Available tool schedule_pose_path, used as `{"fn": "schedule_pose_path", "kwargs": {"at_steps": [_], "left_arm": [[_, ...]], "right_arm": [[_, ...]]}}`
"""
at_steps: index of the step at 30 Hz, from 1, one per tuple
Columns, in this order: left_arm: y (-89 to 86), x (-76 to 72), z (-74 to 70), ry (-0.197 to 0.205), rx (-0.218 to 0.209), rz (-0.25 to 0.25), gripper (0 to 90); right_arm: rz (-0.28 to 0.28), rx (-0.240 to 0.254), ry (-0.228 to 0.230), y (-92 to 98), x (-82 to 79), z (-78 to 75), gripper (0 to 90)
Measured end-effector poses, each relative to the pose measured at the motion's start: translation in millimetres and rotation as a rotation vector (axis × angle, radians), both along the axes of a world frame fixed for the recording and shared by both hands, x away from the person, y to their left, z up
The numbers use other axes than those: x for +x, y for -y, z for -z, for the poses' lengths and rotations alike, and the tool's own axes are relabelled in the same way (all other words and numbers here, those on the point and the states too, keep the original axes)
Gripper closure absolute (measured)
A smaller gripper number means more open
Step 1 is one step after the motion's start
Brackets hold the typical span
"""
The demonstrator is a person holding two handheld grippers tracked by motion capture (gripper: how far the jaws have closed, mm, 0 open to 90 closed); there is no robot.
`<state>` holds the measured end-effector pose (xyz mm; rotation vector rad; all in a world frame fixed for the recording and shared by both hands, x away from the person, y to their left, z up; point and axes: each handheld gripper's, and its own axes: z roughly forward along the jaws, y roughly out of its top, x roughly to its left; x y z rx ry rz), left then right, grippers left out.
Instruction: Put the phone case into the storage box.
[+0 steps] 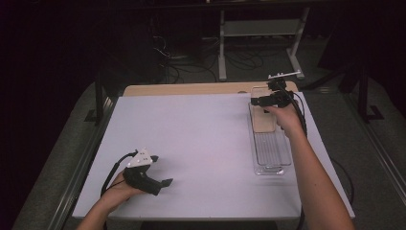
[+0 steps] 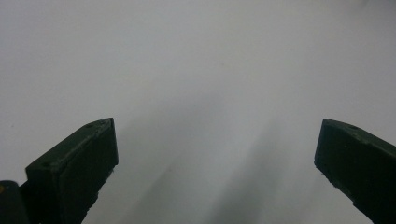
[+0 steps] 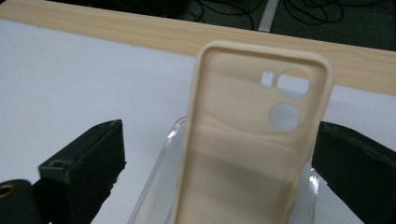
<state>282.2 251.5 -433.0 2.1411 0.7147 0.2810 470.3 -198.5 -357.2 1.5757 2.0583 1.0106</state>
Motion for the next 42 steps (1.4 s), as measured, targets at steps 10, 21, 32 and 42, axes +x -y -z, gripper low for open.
{"fn": "schedule_pose_path", "kwargs": {"at_steps": [10,21,32,42], "left_arm": [[-0.4,-0.4,0.0,0.003,0.001,0.0,0.0],[-0.1,0.2,-0.1,0.002,0.003,0.007,0.0],[-0.6,0.2,-0.6,0.0,0.007,0.013,0.0],[-3.4,2.1,-3.5,0.002,0.022,0.013,0.0]], "right_arm": [[-0.082,0.014,-0.002,-9.1,-23.1,1.9,1.7],[-0.139,0.042,0.016,-10.3,-49.7,6.2,1.7],[-0.204,0.064,0.048,-15.4,-76.9,11.8,1.7],[-0.268,0.065,0.056,-22.1,-100.1,19.7,1.7]]}}
